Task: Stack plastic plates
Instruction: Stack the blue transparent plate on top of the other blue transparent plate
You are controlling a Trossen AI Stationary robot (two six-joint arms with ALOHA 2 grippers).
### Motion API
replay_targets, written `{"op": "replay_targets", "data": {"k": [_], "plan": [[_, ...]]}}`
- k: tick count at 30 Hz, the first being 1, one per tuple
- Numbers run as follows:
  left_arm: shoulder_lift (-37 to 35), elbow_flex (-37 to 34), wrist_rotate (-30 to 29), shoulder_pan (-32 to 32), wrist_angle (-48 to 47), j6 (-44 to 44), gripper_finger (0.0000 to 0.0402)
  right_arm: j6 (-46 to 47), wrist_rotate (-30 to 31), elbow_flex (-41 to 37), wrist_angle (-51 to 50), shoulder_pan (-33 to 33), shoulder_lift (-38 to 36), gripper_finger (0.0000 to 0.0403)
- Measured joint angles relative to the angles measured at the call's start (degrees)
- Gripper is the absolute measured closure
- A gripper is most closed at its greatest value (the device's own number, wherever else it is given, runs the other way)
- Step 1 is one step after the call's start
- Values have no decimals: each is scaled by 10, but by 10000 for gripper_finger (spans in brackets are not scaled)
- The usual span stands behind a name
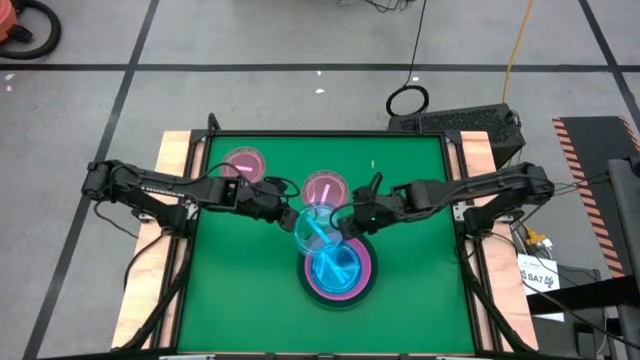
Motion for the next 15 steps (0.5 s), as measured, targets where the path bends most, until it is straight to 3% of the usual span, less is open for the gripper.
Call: {"op": "replay_targets", "data": {"k": [7,15], "plan": [[0,0,-3,0,-7,3,396,-21,1,0,13,-3,12,316],[0,0,-7,0,-9,-2,396,-43,0,0,11,-7,12,391]]}}
